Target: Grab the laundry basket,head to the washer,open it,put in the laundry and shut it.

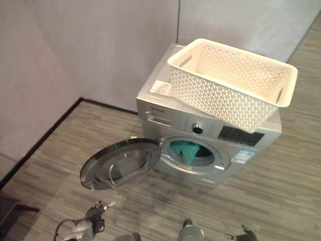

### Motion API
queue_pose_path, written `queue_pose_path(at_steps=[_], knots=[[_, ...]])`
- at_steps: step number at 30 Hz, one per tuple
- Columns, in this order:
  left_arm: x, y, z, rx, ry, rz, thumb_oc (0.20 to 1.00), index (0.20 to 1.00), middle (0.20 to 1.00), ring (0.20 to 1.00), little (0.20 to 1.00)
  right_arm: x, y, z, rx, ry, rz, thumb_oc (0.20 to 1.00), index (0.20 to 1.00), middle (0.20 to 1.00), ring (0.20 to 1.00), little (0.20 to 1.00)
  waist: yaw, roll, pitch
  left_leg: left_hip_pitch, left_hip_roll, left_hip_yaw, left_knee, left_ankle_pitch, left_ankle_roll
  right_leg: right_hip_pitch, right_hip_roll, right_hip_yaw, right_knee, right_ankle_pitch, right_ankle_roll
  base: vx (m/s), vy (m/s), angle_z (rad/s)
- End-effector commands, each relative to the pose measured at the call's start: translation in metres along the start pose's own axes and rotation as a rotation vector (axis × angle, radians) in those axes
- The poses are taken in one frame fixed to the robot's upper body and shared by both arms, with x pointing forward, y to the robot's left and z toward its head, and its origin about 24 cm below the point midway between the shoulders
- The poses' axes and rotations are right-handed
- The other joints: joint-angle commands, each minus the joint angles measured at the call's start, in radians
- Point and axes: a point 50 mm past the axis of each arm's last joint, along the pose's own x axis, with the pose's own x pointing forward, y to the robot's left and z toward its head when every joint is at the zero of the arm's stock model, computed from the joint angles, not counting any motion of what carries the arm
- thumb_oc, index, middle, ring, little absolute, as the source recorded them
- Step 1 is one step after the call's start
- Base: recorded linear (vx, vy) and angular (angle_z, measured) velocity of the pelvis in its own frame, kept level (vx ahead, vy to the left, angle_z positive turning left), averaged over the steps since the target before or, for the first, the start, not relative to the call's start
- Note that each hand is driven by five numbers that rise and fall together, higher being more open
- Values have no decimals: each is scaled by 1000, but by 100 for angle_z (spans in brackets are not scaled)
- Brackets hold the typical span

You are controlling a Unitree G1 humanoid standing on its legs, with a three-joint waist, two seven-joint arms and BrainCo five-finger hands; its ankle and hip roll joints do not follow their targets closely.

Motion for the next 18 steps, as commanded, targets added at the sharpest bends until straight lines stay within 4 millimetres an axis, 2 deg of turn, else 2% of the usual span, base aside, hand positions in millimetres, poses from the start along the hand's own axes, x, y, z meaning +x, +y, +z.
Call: queue_pose_path(at_steps=[1,5,6,8,9,10,13,14,15,18], knots=[[1,18,29,118,-136,17,1000,1000,1000,1000,1000,1,-26,4,-14,-7,-44,1000,1000,1000,1000,1000,6,43,47,-45,-12,-7,100,-40,4,3,1,11,-104,118,55,-11,235,-29],[-2,33,42,182,-203,24,1000,1000,1000,1000,1000,-2,-37,-5,-43,34,-53,1000,1000,1000,1000,1000,14,47,60,-61,-45,7,114,-60,21,-12,-34,22,-122,163,79,-59,323,-17],[-5,55,46,224,-202,61,1000,1000,1000,1000,1000,-4,-38,-15,-40,75,-37,1000,1000,1000,1000,1000,16,47,66,-66,-60,20,115,-67,28,-20,-61,26,-140,204,101,-50,223,-2],[-8,72,57,290,-225,94,1000,1000,1000,1000,1000,-5,-41,-21,-27,94,-35,1000,1000,1000,1000,1000,14,45,69,-77,-63,23,127,-74,34,-27,-71,50,-141,213,107,-50,188,-5],[-8,72,57,291,-225,95,1000,1000,1000,1000,1000,-5,-41,-21,-27,94,-34,1000,1000,1000,1000,1000,15,45,68,-79,-63,23,129,-75,34,-28,-70,51,-141,213,107,-30,139,-2],[-12,89,73,362,-255,140,1000,1000,1000,1000,1000,-7,-43,-26,-6,115,-31,1000,1000,1000,1000,1000,16,38,75,-96,-67,20,172,-107,47,-36,-73,82,-141,220,108,-17,123,2],[-18,115,103,417,-302,223,1000,1000,1000,1000,1000,-8,-39,-31,25,130,-9,1000,1000,1000,1000,1000,13,13,82,-131,-75,16,223,-124,54,-52,-81,88,-134,238,116,-16,89,2],[-21,121,114,444,-329,256,1000,1000,1000,1000,1000,-8,-36,-32,32,132,-1,1000,1000,1000,1000,1000,12,6,86,-138,-77,14,233,-130,54,-53,-82,94,-135,245,121,-5,30,9],[-21,121,114,444,-329,256,1000,1000,1000,1000,1000,-8,-36,-32,32,132,0,1000,1000,1000,1000,1000,12,6,86,-139,-77,14,234,-130,54,-54,-82,94,-135,245,121,-2,54,9],[-29,135,146,577,-381,335,1000,1000,1000,1000,1000,-6,-33,-26,53,112,11,1000,1000,1000,1000,1000,-1,-20,94,-166,-76,26,256,-147,56,-69,-91,116,-161,302,140,-20,49,7]])
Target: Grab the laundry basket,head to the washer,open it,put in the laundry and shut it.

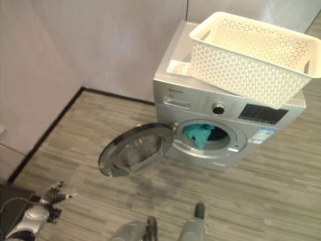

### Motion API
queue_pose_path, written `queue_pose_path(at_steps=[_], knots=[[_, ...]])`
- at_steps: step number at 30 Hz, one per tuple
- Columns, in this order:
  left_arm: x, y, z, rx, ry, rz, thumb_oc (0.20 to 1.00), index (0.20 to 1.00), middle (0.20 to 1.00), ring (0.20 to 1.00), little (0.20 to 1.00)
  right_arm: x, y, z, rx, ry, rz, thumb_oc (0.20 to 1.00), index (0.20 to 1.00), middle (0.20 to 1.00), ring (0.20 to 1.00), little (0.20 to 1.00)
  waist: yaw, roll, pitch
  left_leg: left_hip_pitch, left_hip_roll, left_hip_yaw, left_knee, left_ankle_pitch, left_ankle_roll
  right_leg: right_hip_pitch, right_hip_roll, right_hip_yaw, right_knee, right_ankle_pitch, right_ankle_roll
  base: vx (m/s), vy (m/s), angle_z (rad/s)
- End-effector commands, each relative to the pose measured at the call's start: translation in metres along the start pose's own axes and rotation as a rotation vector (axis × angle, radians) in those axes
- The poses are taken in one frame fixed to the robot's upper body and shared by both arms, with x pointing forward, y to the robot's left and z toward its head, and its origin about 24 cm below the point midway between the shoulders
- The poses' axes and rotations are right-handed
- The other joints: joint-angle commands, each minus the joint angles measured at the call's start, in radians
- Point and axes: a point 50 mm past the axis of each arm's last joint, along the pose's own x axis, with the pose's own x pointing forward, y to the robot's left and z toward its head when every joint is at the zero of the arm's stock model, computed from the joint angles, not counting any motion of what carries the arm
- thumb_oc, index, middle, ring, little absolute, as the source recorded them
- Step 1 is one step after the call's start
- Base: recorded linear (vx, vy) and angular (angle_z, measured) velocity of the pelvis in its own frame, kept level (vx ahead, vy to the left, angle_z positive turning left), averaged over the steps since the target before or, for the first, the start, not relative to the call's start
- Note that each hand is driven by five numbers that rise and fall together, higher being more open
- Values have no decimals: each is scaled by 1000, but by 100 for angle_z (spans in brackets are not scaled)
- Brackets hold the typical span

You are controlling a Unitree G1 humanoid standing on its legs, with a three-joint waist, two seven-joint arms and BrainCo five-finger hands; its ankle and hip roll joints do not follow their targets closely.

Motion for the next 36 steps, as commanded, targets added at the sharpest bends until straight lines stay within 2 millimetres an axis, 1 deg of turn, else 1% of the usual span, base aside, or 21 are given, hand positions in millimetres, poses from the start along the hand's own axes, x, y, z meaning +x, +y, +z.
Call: queue_pose_path(at_steps=[1,2,3,4,5,6,7,8,9,12,14,15,17,23,27,29,31,33,34,35,36], knots=[[4,46,30,112,-95,157,1000,1000,1000,1000,1000,1,-15,14,28,-32,-31,1000,1000,1000,1000,1000,-17,-4,22,23,37,-17,12,-59,-58,-60,-15,72,-43,192,47,-117,146,-5],[8,58,47,137,-123,195,1000,1000,1000,1000,1000,2,-14,19,36,-53,-22,1000,1000,1000,1000,1000,-25,2,29,-23,56,-9,43,-50,-47,-82,37,85,-1,132,37,-155,219,-15],[8,65,52,146,-131,230,1000,1000,1000,1000,1000,2,-12,20,34,-60,-9,1000,1000,1000,1000,1000,-21,1,25,-36,55,-1,30,-38,-40,-81,82,79,51,71,22,-203,310,-21],[7,78,58,166,-133,281,1000,1000,1000,1000,1000,2,-9,23,8,-74,5,1000,1000,1000,1000,1000,-4,-4,20,-49,59,17,7,-16,-39,-82,128,18,108,10,4,-128,198,-25],[7,78,58,166,-133,281,1000,1000,1000,1000,1000,2,-9,23,9,-74,6,1000,1000,1000,1000,1000,-6,-6,17,-52,57,16,4,-12,-39,-87,126,17,109,10,4,-116,97,-55],[5,89,59,188,-130,305,1000,1000,1000,1000,1000,2,-7,28,-4,-92,14,1000,1000,1000,1000,1000,12,-21,16,-57,64,34,-10,4,-55,-59,123,-53,80,7,7,-20,-29,-80],[4,97,63,190,-132,336,1000,1000,1000,1000,1000,2,-4,24,9,-85,20,1000,1000,1000,1000,1000,6,-35,26,-47,72,39,-42,14,-69,-74,125,-51,51,24,12,34,-55,-78],[5,112,77,168,-138,396,1000,1000,1000,1000,1000,2,1,19,6,-67,40,1000,1000,1000,1000,1000,-13,-49,44,-67,101,32,-9,10,-74,-111,138,18,71,52,14,70,-77,-59],[4,120,84,175,-150,417,1000,1000,1000,1000,1000,2,-1,18,19,-63,35,1000,1000,1000,1000,1000,-18,-56,48,-82,103,24,8,4,-74,-109,139,32,62,63,15,68,-52,-33],[-1,139,105,205,-197,482,1000,1000,1000,1000,1000,3,-2,26,44,-81,33,1000,1000,1000,1000,1000,-24,-77,59,-118,105,9,23,-2,-72,-138,133,25,35,79,19,12,-31,20],[-1,142,110,214,-205,486,1000,1000,1000,1000,1000,3,0,28,50,-88,40,1000,1000,1000,1000,1000,-25,-84,62,-123,105,3,24,-6,-72,-136,135,24,24,79,20,16,-26,18],[0,139,117,215,-218,484,1000,1000,1000,1000,1000,4,3,24,59,-67,41,1000,1000,1000,1000,1000,-25,-83,70,-125,96,-9,21,-4,-70,-138,140,33,15,89,24,47,-1,16],[2,134,120,231,-225,468,1000,1000,1000,1000,1000,4,6,25,67,-64,45,1000,1000,1000,1000,1000,-29,-78,73,-126,90,-17,18,-6,-69,-139,138,40,7,98,26,45,30,23],[8,117,129,270,-245,424,1000,1000,1000,1000,1000,6,8,36,59,-94,50,1000,1000,1000,1000,1000,-30,-82,80,-125,74,-16,18,-10,-65,-138,136,60,-1,124,30,9,14,13],[17,83,140,289,-286,339,1000,1000,1000,1000,1000,6,7,47,51,-123,47,1000,1000,1000,1000,1000,-35,-83,94,-122,66,-11,9,-10,-63,-132,135,70,2,119,30,-19,13,-1],[19,66,151,308,-326,297,1000,1000,1000,1000,1000,6,7,48,43,-130,46,1000,1000,1000,1000,1000,-43,-79,101,-124,62,-12,6,-7,-61,-134,136,80,8,111,27,-44,14,-4],[20,38,168,356,-403,234,1000,1000,1000,1000,1000,6,6,49,28,-130,41,1000,1000,1000,1000,1000,-50,-74,105,-122,59,-11,-3,-3,-59,-136,134,80,8,107,26,-17,-5,0],[19,27,179,365,-443,205,1000,1000,1000,1000,1000,6,5,49,25,-126,34,1000,1000,1000,1000,1000,-54,-74,107,-123,58,-10,-5,0,-59,-134,132,77,2,105,24,-15,-28,-2],[19,26,179,365,-444,205,1000,1000,1000,1000,1000,6,5,49,25,-126,33,1000,1000,1000,1000,1000,-53,-74,107,-123,58,-10,-5,0,-59,-133,132,77,2,105,24,-23,-64,-9],[15,11,198,396,-521,170,1000,1000,1000,1000,1000,6,2,52,18,-140,23,1000,1000,1000,1000,1000,-57,-72,109,-126,59,-13,-12,7,-59,-131,134,74,-8,94,19,-18,-43,-14],[15,11,198,396,-521,170,1000,1000,1000,1000,1000,6,2,52,18,-140,23,1000,1000,1000,1000,1000,-57,-72,109,-126,58,-13,-12,7,-59,-131,134,74,-8,94,19,-28,-62,-13]])
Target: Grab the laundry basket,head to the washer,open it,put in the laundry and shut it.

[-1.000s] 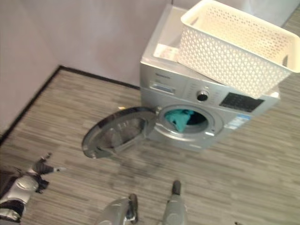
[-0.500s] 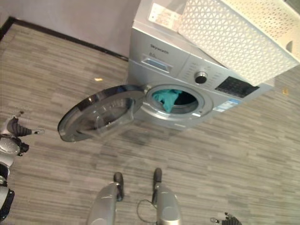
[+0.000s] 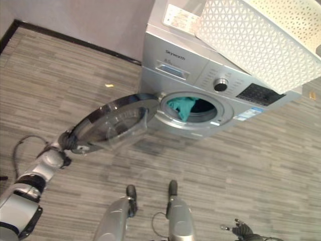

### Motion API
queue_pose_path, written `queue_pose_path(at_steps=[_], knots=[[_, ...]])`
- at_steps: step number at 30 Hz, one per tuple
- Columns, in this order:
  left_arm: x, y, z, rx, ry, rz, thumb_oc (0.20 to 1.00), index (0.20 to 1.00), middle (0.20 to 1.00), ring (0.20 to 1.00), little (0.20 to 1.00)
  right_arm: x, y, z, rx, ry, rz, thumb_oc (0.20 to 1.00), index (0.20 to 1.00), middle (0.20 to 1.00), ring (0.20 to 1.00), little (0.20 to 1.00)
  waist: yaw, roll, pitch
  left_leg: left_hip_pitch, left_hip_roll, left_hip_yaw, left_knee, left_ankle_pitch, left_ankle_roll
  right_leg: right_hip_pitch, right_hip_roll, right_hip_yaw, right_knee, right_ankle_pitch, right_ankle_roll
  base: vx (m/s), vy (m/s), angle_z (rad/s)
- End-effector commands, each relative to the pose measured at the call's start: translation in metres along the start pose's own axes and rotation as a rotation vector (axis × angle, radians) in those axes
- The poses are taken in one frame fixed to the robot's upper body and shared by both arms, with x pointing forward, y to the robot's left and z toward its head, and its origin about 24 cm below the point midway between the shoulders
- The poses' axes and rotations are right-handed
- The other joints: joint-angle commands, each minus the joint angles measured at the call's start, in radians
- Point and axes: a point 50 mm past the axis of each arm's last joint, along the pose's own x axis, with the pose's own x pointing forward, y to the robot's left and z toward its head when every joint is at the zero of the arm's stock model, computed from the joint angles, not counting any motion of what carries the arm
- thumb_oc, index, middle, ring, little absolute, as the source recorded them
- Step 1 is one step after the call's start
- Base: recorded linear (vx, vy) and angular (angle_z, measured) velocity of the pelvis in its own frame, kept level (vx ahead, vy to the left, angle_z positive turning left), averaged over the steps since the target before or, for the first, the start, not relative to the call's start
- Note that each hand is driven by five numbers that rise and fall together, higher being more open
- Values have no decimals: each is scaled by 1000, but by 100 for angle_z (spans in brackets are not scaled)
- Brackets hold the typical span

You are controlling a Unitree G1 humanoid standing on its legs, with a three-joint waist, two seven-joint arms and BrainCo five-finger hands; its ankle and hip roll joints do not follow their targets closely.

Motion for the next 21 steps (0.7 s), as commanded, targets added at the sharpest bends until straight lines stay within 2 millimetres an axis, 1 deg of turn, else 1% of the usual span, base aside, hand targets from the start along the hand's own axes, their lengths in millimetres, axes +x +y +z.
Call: queue_pose_path(at_steps=[1,2,3,4,6,7,10,11,12,14,15,16,18,19,20,21], knots=[[7,2,37,23,-141,12,1000,1000,1000,1000,1000,-7,-27,-12,-56,38,-73,1000,1000,1000,1000,1000,-19,22,-11,40,-11,-45,-31,-16,-69,-80,16,36,-14,124,21,-18,-51,-7],[7,-2,45,30,-169,5,1000,1000,1000,1000,1000,-7,-26,-12,-57,38,-71,1000,1000,1000,1000,1000,-21,23,-9,39,-11,-49,-34,-12,-69,-80,17,37,-15,119,19,-30,-72,-1],[7,-7,60,38,-229,-5,1000,1000,1000,1000,1000,-7,-26,-12,-58,35,-72,1000,1000,1000,1000,1000,-21,27,-7,36,-10,-52,-38,-6,-71,-79,19,36,-19,108,15,-31,-110,6],[2,-26,80,37,-311,-48,1000,1000,1000,1000,1000,-7,-25,-13,-55,31,-74,1000,1000,1000,1000,1000,-20,38,-6,38,-10,-58,-52,3,-74,-77,22,33,-23,94,9,-22,-111,11],[-7,-46,94,30,-382,-109,1000,1000,1000,1000,1000,-8,-25,-15,-51,30,-79,1000,1000,1000,1000,1000,-16,49,-8,44,-9,-66,-65,13,-79,-70,28,38,-27,69,0,-2,-99,20],[-12,-56,99,22,-412,-139,1000,1000,1000,1000,1000,-8,-25,-16,-52,33,-80,1000,1000,1000,1000,1000,-13,54,-10,50,-10,-69,-75,17,-80,-66,30,40,-29,62,-4,3,-75,17],[-35,-97,110,-53,-472,-263,1000,1000,1000,1000,1000,-8,-20,-18,-57,35,-72,1000,1000,1000,1000,1000,5,79,-16,71,-12,-82,-122,47,-89,-45,40,40,-42,41,-19,-12,-98,7],[-39,-104,113,-73,-478,-280,1000,1000,1000,1000,1000,-8,-19,-19,-58,36,-72,1000,1000,1000,1000,1000,8,83,-18,78,-15,-86,-139,58,-92,-39,41,37,-48,38,-23,-30,-111,8],[-45,-116,116,-98,-478,-316,1000,1000,1000,1000,1000,-7,-16,-20,-58,38,-67,1000,1000,1000,1000,1000,13,90,-22,84,-13,-91,-158,70,-97,-33,43,33,-56,32,-26,-32,-120,8],[-60,-139,121,-147,-482,-394,1000,1000,1000,1000,1000,-6,-10,-21,-68,46,-61,1000,1000,1000,1000,1000,21,106,-28,101,-12,-107,-201,103,-109,-18,47,23,-76,26,-36,-32,-146,16],[-64,-148,122,-163,-477,-418,1000,1000,1000,1000,1000,-7,-9,-23,-72,50,-58,1000,1000,1000,1000,1000,22,112,-32,108,-12,-115,-220,117,-113,-10,48,17,-87,26,-40,-51,-218,25],[-76,-165,128,-193,-477,-485,1000,1000,1000,1000,1000,-6,-3,-23,-86,54,-46,1000,1000,1000,1000,1000,26,128,-41,124,-4,-128,-261,143,-126,5,55,9,-108,22,-46,-40,-166,22],[-76,-166,128,-193,-477,-486,1000,1000,1000,1000,1000,-6,-3,-23,-86,54,-46,1000,1000,1000,1000,1000,26,128,-41,127,-4,-129,-265,145,-126,7,55,7,-109,23,-46,-17,-118,26],[-87,-179,138,-209,-500,-546,1000,1000,1000,1000,1000,-5,2,-21,-93,52,-40,1000,1000,1000,1000,1000,26,143,-51,151,8,-136,-297,166,-138,29,65,2,-133,23,-53,-24,-174,20],[-92,-183,148,-158,-553,-558,1000,1000,1000,1000,1000,-4,3,-20,-98,48,-42,1000,1000,1000,1000,1000,24,149,-55,160,16,-140,-310,176,-143,40,69,1,-144,21,-57,-25,-232,11],[-93,-173,170,-14,-704,-488,1000,1000,1000,1000,1000,-4,4,-19,-113,40,-41,1000,1000,1000,1000,1000,23,156,-58,171,23,-141,-318,174,-146,52,77,1,-151,16,-58,-64,-162,8]])
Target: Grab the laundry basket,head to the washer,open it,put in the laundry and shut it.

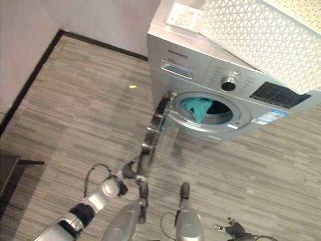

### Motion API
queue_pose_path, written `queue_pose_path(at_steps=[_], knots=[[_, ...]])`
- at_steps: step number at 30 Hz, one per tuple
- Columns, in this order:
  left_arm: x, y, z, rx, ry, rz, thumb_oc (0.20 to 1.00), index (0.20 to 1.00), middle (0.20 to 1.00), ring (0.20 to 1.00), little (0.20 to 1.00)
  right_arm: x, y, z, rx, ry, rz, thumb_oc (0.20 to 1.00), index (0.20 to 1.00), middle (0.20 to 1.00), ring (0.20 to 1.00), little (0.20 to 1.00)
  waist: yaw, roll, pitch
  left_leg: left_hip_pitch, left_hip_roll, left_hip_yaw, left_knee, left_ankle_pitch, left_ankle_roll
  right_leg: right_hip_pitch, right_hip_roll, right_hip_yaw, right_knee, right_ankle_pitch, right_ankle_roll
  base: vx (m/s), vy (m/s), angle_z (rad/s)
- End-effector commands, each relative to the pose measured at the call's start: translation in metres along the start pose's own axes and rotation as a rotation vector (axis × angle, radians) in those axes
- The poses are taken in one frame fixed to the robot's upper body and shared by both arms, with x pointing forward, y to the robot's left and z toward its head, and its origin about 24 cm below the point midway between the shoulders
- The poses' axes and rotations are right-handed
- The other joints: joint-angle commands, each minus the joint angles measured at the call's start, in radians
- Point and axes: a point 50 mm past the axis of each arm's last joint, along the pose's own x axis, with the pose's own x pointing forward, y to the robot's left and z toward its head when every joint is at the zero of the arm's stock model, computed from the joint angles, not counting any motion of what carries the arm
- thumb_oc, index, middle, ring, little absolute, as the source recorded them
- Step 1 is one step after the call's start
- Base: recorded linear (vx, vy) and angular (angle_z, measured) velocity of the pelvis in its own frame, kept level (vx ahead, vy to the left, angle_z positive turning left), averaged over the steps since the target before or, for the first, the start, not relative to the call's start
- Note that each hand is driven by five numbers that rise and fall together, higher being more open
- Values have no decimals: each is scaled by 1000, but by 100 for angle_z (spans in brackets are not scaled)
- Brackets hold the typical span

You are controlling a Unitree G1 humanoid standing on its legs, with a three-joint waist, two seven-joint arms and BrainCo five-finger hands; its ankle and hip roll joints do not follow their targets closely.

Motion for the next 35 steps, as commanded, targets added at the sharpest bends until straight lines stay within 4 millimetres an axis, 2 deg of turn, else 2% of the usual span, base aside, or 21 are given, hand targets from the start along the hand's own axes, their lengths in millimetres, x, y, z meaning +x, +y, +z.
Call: queue_pose_path(at_steps=[1,2,3,4,6,8,11,13,15,16,17,18,21,22,24,26,27,28,30,34,35], knots=[[17,5,106,472,-452,2,1000,1000,1000,1000,1000,-6,-15,-18,-106,49,-52,1000,1000,1000,1000,1000,-24,35,-54,21,21,-34,14,-35,-41,-70,28,66,5,26,2,-68,-163,8],[14,-7,137,533,-587,-40,1000,1000,1000,1000,1000,-5,-14,-16,-127,48,-59,1000,1000,1000,1000,1000,-30,41,-59,29,30,-30,2,-26,-45,-63,32,67,3,22,1,-59,-180,-1],[2,-29,170,487,-742,-141,1000,1000,1000,1000,1000,-1,-4,2,-183,-30,-36,1000,1000,1000,1000,1000,-34,51,-78,42,42,-30,-20,-16,-53,-49,40,65,-4,10,-2,-4,-136,-3],[2,-28,169,486,-740,-144,1000,1000,1000,1000,1000,-1,-3,2,-184,-30,-36,1000,1000,1000,1000,1000,-36,51,-78,46,43,-31,-26,-14,-54,-47,41,64,-4,9,-3,-7,-127,-2],[5,-40,194,500,-776,-175,1000,1000,1000,1000,1000,-2,4,9,-137,-89,-13,1000,1000,1000,1000,1000,-61,52,-102,63,64,-15,-56,12,-70,-37,52,60,-6,-5,-7,-23,-128,-5],[10,-42,196,477,-750,-175,1000,1000,1000,1000,1000,-4,-1,8,-102,-97,-27,1000,1000,1000,1000,1000,-82,50,-115,75,71,-1,-60,26,-74,-28,52,60,-8,0,-10,-27,-76,-5],[21,-43,159,350,-569,-193,1000,1000,1000,1000,1000,-9,-10,-13,-116,-37,-54,1000,1000,1000,1000,1000,-94,53,-131,106,80,14,-53,13,-78,-2,56,67,-8,-11,-11,25,-42,-12],[25,-34,120,309,-422,-156,1000,1000,1000,1000,1000,-13,-9,-29,-110,16,-62,1000,1000,1000,1000,1000,-89,58,-142,121,81,18,-49,13,-81,18,54,64,-7,-15,-14,44,-33,-13],[25,-29,78,231,-253,-116,1000,1000,1000,1000,1000,-13,-6,-36,-90,47,-65,1000,1000,1000,1000,1000,-77,62,-152,132,82,15,-48,18,-84,35,52,55,-8,-19,-18,8,-16,-4],[25,-30,77,231,-251,-116,1000,1000,1000,1000,1000,-14,-6,-36,-91,48,-64,1000,1000,1000,1000,1000,-80,62,-152,134,82,14,-49,18,-84,37,52,54,-8,-20,-18,28,-24,10],[20,-30,40,151,-97,-95,1000,1000,1000,1000,1000,-13,-4,-40,-66,82,-70,1000,1000,1000,1000,1000,-65,67,-165,143,82,6,-51,20,-84,50,51,44,-7,-24,-22,43,-22,15],[16,-32,17,70,17,-87,1000,1000,1000,1000,1000,-13,0,-42,-51,102,-68,1000,1000,1000,1000,1000,-56,69,-173,148,81,2,-53,23,-83,62,50,36,-8,-26,-24,62,-25,14],[-3,-38,-34,-115,235,-68,1000,1000,1000,1000,1000,-12,2,-45,-41,148,-60,1000,1000,1000,1000,1000,-39,76,-197,173,79,-12,-64,21,-80,90,49,21,-9,-31,-27,51,-3,26],[-3,-38,-34,-115,235,-68,1000,1000,1000,1000,1000,-12,2,-45,-41,148,-60,1000,1000,1000,1000,1000,-39,76,-196,173,79,-12,-64,21,-80,90,49,21,-9,-31,-27,47,6,33],[-17,-44,-60,-261,357,-52,1000,1000,1000,1000,1000,-10,6,-42,-43,154,-45,1000,1000,1000,1000,1000,-28,80,-215,190,77,-18,-72,18,-76,108,50,13,-9,-37,-28,64,24,20],[-23,-46,-68,-269,386,-47,1000,1000,1000,1000,1000,-8,9,-38,-33,146,-34,1000,1000,1000,1000,1000,-21,80,-228,201,76,-21,-78,13,-74,121,52,9,-8,-42,-31,67,32,6],[-34,-51,-83,-242,444,-49,1000,1000,1000,1000,1000,-7,16,-36,-43,137,-11,1000,1000,1000,1000,1000,-14,77,-242,216,74,-22,-84,4,-68,132,53,9,-8,-45,-31,35,20,10],[-34,-51,-83,-242,444,-49,1000,1000,1000,1000,1000,-7,16,-36,-43,137,-11,1000,1000,1000,1000,1000,-13,77,-241,217,74,-22,-84,4,-68,133,53,9,-8,-45,-31,53,39,10],[-55,-62,-108,-253,574,-41,1000,1000,1000,1000,1000,-6,24,-33,-63,130,13,1000,1000,1000,1000,1000,-8,69,-257,231,74,-17,-93,-2,-64,138,53,15,-7,-45,-30,25,40,1],[-93,-76,-142,-308,759,-26,1000,1000,1000,1000,1000,-4,26,-24,-77,103,15,1000,1000,1000,1000,1000,-3,60,-280,249,73,-3,-108,-12,-58,140,52,26,-8,-44,-28,20,33,-9],[-97,-77,-145,-321,772,-23,1000,1000,1000,1000,1000,-3,26,-22,-77,98,14,1000,1000,1000,1000,1000,-2,60,-283,252,73,0,-108,-15,-57,138,52,30,-7,-44,-27,11,27,-12]])
